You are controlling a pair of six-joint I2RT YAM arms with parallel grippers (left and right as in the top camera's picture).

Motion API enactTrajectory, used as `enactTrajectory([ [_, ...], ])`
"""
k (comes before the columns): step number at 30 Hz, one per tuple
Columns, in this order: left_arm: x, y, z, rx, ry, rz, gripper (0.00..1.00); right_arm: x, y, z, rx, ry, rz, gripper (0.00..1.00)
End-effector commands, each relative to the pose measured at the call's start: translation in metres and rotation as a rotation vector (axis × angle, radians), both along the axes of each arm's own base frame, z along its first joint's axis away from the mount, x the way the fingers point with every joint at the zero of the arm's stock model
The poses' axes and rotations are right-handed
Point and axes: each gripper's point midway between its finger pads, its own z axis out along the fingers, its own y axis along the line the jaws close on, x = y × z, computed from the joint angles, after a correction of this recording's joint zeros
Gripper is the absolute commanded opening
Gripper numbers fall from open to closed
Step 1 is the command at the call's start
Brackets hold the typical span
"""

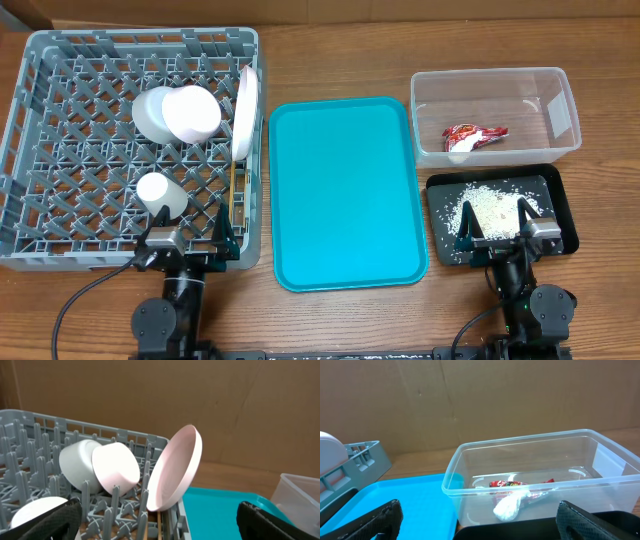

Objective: Sort waste into correct bins and load items into the dishwasher

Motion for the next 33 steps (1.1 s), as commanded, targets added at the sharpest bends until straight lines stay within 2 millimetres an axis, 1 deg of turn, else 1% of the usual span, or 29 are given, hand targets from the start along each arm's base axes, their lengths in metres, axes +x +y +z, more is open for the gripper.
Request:
enactTrajectory([
  [1,0.002,0.003,-0.01,0.023,-0.008,0.02,1.0,0.0,0.002,-0.002,-0.008,-0.005,0.011,1.0],
  [3,0.004,0.003,-0.028,0.021,0.044,0.018,1.0,0.0,0.002,-0.002,-0.008,-0.005,0.011,1.0],
  [4,0.003,0.002,-0.041,0.021,0.096,0.016,1.0,0.0,0.002,-0.002,-0.008,-0.005,0.011,1.0],
  [7,0.003,0.001,-0.042,0.051,0.097,0.012,1.0,0.0,0.002,-0.002,-0.008,-0.005,0.011,1.0],
  [9,0.003,-0.001,-0.041,0.036,0.096,0.001,1.0,0.0,0.002,-0.002,-0.008,-0.005,0.011,1.0],
  [33,0.003,0.001,-0.042,0.035,0.098,0.011,1.0,0.0,0.002,-0.002,-0.008,-0.005,0.011,1.0],
])
